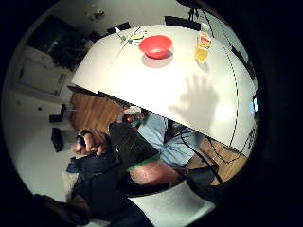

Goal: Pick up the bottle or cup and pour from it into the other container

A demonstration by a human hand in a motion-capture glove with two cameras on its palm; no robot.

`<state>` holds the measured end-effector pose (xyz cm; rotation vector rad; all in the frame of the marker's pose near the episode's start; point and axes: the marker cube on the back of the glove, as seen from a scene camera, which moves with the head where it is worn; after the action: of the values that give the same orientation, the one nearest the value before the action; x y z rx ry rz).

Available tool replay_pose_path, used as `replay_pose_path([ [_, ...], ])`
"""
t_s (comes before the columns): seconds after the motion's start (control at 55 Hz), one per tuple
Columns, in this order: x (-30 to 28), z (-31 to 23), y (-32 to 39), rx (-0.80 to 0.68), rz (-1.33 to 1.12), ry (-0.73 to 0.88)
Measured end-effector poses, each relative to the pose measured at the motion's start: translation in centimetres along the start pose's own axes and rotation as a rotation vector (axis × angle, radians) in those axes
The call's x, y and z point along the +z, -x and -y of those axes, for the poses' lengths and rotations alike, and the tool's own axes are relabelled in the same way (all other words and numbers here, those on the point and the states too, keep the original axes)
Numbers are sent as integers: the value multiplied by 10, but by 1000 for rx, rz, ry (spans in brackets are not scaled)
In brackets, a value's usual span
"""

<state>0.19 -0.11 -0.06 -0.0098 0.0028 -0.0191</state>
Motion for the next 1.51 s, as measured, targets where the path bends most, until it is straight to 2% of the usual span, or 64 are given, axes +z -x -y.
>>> replay_pose_path([
  [0.363, -1, -1, -2, -23, -5, 17],
  [0.527, 1, -2, -3, 16, 2, 15],
  [0.563, 3, -8, -3, 59, 0, 16],
  [0.6, 7, -9, -5, 178, -5, 5],
  [0.654, 14, 4, -25, 330, -2, -31],
  [0.691, 22, 11, -46, 311, 9, -24],
  [0.763, 38, 26, -88, 177, 57, 39],
  [0.8, 50, 41, -108, 170, 91, 27],
  [0.836, 65, 61, -127, 200, 129, -25],
  [0.891, 89, 92, -148, 320, 206, -158],
  [0.981, 136, 117, -170, 264, 388, -178],
  [1.036, 163, 145, -174, 385, 519, -239],
  [1.072, 175, 157, -174, 410, 587, -239],
  [1.181, 203, 208, -179, 290, 725, -318],
  [1.254, 213, 226, -170, 378, 844, -201],
  [1.327, 225, 245, -161, 388, 953, -204],
  [1.381, 239, 252, -154, 306, 1014, -284],
  [1.454, 254, 267, -151, 176, 1063, -470],
  [1.508, 259, 275, -148, 165, 1149, -514],
])
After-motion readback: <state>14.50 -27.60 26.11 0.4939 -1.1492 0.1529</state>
